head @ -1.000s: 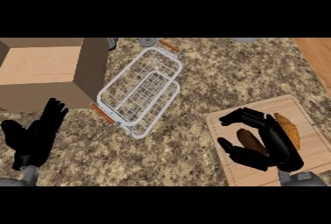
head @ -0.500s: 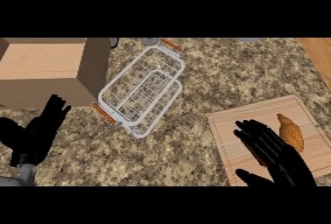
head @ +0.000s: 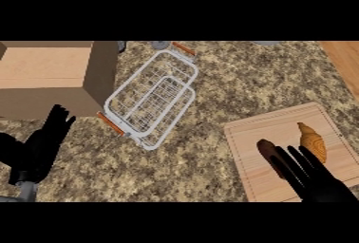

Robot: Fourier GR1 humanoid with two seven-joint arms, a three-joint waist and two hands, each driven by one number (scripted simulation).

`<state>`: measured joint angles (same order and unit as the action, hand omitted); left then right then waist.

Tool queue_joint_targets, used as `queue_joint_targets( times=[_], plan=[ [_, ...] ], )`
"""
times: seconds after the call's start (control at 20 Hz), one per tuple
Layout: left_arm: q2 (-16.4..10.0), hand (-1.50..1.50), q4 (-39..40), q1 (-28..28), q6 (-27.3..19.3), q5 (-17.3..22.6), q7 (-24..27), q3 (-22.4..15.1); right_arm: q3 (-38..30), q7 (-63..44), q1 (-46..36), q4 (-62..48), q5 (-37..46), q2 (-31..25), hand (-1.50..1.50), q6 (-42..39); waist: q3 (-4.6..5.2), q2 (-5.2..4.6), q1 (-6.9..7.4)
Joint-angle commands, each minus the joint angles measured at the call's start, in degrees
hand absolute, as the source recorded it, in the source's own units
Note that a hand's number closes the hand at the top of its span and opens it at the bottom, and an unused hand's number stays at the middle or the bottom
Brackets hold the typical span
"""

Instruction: Pick the sweet potato from the cutting board and place it in the tiered basket

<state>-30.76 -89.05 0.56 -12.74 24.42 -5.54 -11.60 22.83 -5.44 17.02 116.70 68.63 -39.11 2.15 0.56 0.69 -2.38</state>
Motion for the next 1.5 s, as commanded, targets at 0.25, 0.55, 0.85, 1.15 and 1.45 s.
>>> queue_joint_targets(
  times=[0.25,0.55,0.85,1.15,1.45],
  plan=[
    [0.77,0.0,-4.07,3.96,0.11,-0.36,-5.14,-0.53,16.46,-22.65,0.18,9.5,19.43,10.56,-1.5,-25.16,-0.49,-0.6,2.37],
    [1.78,0.0,0.77,5.14,4.39,-1.25,-3.83,3.23,18.07,-25.44,-3.67,2.27,23.7,18.01,-1.5,-24.24,-0.55,-0.68,2.25],
    [4.63,0.0,-1.39,2.85,4.64,-5.13,-3.05,2.51,13.28,-25.39,-4.11,-9.48,24.11,19.03,-1.5,-14.56,-0.57,-0.65,2.34],
    [7.39,0.0,-5.83,2.83,3.03,-6.42,-7.62,2.11,4.68,-18.27,-10.19,-19.47,20.63,17.07,-1.5,-5.7,-0.6,-0.68,2.56],
    [7.97,0.0,1.81,3.74,7.29,-7.29,-2.2,5.41,5.8,-18.59,-9.26,-16.55,24.41,16.15,-1.5,-5.28,-0.56,-0.69,2.23]
  ],
)
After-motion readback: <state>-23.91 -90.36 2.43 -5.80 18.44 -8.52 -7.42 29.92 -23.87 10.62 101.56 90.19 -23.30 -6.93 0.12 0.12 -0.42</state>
